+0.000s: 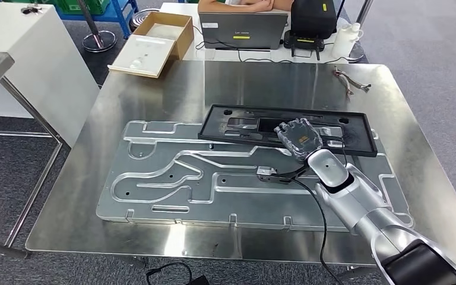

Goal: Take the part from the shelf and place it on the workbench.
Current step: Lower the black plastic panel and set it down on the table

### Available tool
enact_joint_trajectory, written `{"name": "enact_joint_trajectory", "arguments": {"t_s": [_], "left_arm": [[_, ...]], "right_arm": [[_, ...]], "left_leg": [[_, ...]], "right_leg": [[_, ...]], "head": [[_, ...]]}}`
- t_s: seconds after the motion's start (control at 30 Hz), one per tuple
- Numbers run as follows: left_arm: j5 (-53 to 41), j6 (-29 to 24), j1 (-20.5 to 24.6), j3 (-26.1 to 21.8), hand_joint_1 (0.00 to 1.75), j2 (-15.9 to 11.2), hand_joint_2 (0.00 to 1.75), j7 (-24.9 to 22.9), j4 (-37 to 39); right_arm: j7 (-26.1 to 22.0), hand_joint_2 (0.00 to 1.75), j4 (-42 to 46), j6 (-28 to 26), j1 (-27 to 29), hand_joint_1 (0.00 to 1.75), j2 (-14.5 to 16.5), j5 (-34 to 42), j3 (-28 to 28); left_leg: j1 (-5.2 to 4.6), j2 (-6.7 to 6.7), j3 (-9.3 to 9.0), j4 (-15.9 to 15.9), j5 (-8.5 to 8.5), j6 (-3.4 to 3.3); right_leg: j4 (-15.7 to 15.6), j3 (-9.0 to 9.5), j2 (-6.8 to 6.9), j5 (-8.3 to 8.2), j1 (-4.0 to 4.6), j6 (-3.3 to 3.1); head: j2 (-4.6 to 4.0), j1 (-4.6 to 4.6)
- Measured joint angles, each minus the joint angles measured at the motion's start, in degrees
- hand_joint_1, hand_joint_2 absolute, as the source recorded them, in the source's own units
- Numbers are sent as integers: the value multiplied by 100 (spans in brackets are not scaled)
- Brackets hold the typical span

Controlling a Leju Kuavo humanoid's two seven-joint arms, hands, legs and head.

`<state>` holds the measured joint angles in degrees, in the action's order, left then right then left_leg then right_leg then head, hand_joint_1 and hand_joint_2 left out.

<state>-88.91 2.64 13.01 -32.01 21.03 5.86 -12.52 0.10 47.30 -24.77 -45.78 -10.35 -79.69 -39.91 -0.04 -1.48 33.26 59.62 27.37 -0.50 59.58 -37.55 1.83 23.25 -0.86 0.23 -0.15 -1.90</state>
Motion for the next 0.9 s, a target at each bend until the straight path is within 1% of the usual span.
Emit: {"name": "enact_joint_trajectory", "arguments": {"t_s": [0.03,0.1,0.13,0.17,0.2,0.23,0.27,0.3,0.33,0.37,0.4,0.43,0.47,0.5,0.53,0.57,0.63,0.67,0.7,0.77,0.8,0.83,0.87,0.9], "left_arm": [[0,0,-3,1,0,-1,0,0,0],[0,0,-8,4,0,2,0,0,0],[0,0,-6,9,0,5,0,0,0],[-1,0,0,18,0,8,0,0,0],[-2,1,4,31,0,11,0,0,0],[-4,3,5,46,0,10,0,-1,0],[-5,4,1,60,0,9,0,-4,0],[-7,7,-6,70,0,8,0,-7,0],[-7,8,-11,77,0,8,0,-10,0],[-7,8,-13,82,0,8,0,-13,0],[-7,9,-13,85,0,8,0,-13,0],[-7,9,-12,88,0,9,0,-14,0],[-8,10,-11,90,0,10,0,-14,0],[-11,13,-10,92,0,10,0,-14,0],[-21,15,-10,95,0,11,0,-14,0],[-29,19,-8,101,0,11,0,-13,0],[-44,23,-5,121,0,9,87,-12,0],[-44,25,-3,132,0,8,131,-10,0],[-45,28,-2,140,0,7,131,-8,0],[-48,40,-9,163,0,6,44,-7,0],[-49,46,-16,178,0,4,0,-7,0],[-49,50,-22,192,0,1,0,-5,0],[-47,50,-26,204,0,-2,0,-2,0],[-44,48,-27,212,0,-4,0,3,0]], "right_arm": [[-1,175,4,1,-1,175,-1,0,0],[-3,175,14,1,0,175,-1,0,3],[-5,175,17,1,-1,175,9,0,7],[-6,175,19,2,-3,175,27,1,14],[-7,175,19,5,-2,175,53,1,22],[-8,175,17,9,2,175,87,2,29],[-8,175,16,15,14,175,117,2,34],[-9,175,15,21,29,175,145,2,36],[-9,175,15,28,42,175,168,2,37],[-10,175,15,33,50,175,186,2,39],[-10,175,15,36,48,175,199,2,43],[-10,175,15,38,38,175,209,2,49],[-10,175,15,38,24,175,221,2,55],[-10,175,16,38,13,175,230,2,60],[-10,175,16,38,6,175,237,1,63],[-11,175,17,39,4,131,241,-1,63],[-12,175,18,41,9,44,239,-4,64],[-12,131,19,42,6,0,228,-5,65],[-12,87,19,42,1,0,213,-6,66],[-13,0,19,43,-7,0,164,-7,67],[-14,0,18,43,-6,0,147,-7,66],[-16,0,17,43,-4,0,135,-7,66],[-17,0,17,41,-3,0,131,-7,66],[-18,0,17,39,-4,0,130,-7,66]], "left_leg": [[-8,2,8,-4,-19,-24],[-7,7,0,-46,-78,-94],[0,8,-9,-81,-121,-135],[11,12,-13,-116,-163,-172],[17,14,-11,-132,-191,-196],[14,15,6,-138,-206,-213],[9,17,19,-135,-211,-221],[6,16,26,-131,-212,-222],[1,13,29,-125,-211,-222],[-2,9,26,-117,-207,-218],[-6,6,21,-110,-200,-212],[-15,5,23,-103,-189,-200],[-26,6,33,-92,-180,-184],[-35,10,51,-85,-176,-162],[-41,16,73,-83,-176,-140],[-42,22,85,-83,-179,-114],[-43,31,112,-32,-115,-48],[-41,33,169,101,-18,-7],[-33,36,284,352,134,33],[-1,43,640,1074,457,99],[16,46,792,1355,531,123],[31,48,860,1454,499,143],[46,50,821,1334,363,158],[61,50,690,1035,162,170]], "right_leg": [[-13,3,3,-15,-11,24],[-34,-1,7,-34,-22,83],[14,-29,-8,17,-28,108],[162,-95,-34,133,-32,126],[427,-205,-63,307,-42,135],[788,-349,-91,510,-44,148],[1161,-494,-106,673,-46,158],[1419,-587,-111,749,-46,164],[1489,-595,-112,722,-46,163],[1337,-499,-112,591,-44,151],[1000,-318,-106,396,-39,125],[630,-118,-78,244,-21,86],[303,44,-50,142,2,49],[82,145,-27,115,25,16],[-14,181,-13,144,46,-5],[-64,183,-25,156,51,-17],[-129,211,-28,152,13,-47],[-160,229,-21,142,-7,-69],[-183,247,-9,136,-24,-88],[-189,256,4,139,-20,-111],[-186,258,7,142,-21,-112],[-181,260,7,146,-26,-109],[-170,262,3,153,-35,-98],[-152,265,-3,165,-47,-79]], "head": [[0,0],[0,0],[0,1],[0,2],[0,2],[0,3],[0,3],[0,3],[0,3],[0,3],[0,3],[0,3],[0,2],[0,2],[0,2],[0,2],[0,2],[0,2],[0,2],[0,2],[0,2],[0,2],[0,2],[0,2]]}}
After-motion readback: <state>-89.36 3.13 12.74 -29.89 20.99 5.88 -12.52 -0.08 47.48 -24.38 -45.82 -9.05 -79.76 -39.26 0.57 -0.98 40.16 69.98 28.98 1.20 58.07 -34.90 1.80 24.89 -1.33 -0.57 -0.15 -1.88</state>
